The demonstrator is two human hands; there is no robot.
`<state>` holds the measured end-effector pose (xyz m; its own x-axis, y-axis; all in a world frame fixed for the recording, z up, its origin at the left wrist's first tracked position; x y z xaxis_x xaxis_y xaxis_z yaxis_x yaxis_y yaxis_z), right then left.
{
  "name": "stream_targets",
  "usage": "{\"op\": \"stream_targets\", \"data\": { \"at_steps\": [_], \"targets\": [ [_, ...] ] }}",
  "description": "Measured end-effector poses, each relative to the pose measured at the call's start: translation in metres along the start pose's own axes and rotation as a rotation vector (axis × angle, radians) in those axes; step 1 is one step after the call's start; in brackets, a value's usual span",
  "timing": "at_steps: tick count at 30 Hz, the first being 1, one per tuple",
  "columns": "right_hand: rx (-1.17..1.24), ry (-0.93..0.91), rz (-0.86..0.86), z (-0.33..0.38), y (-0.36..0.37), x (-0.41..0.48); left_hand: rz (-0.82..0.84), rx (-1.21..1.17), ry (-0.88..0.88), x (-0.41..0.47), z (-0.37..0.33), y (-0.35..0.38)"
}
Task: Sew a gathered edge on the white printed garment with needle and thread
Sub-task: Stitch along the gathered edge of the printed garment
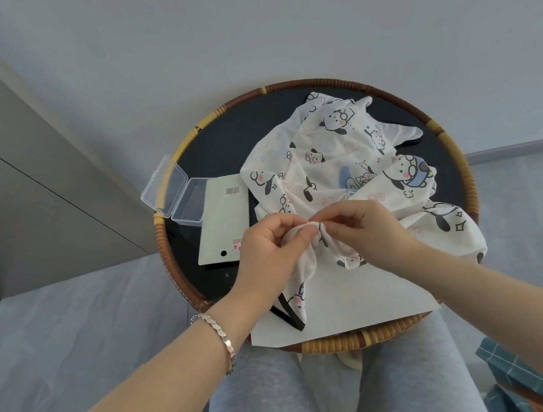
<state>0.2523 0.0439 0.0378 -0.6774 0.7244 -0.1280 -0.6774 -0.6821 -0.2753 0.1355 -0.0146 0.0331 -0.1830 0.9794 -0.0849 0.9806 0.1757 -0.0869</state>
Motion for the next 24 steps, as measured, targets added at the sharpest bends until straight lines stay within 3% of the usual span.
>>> {"op": "stream_targets", "data": {
  "at_steps": [9, 15, 19, 24],
  "targets": [
    [0.297, 0.166, -0.139, -0.018, 0.002, -0.006, -0.044, 0.024, -0.217, 0.012, 0.014, 0.011],
    [0.49, 0.122, -0.421, -0.016, -0.003, 0.002, -0.188, -0.043, -0.307, 0.017, 0.013, 0.013],
    [0.495, 0.068, -0.525, -0.004, -0.005, 0.009, -0.208, 0.126, -0.188, 0.023, -0.007, 0.007],
    [0.723, 0.084, -0.557, -0.004, -0.007, 0.015, -0.146, 0.437, -0.069, 0.027, -0.031, 0.004]
  ]
}}
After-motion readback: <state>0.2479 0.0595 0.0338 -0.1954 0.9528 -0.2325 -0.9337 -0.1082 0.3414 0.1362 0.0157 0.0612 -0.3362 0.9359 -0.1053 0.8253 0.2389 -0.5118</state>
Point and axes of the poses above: each hand's wrist, its own x-axis towards the middle knuckle, its own y-axis out of the palm, z = x × y, the point moved 8 cm from there along x, towards the middle knuckle, and after that the axes turned 8 degrees about z, right-handed, at the moved point
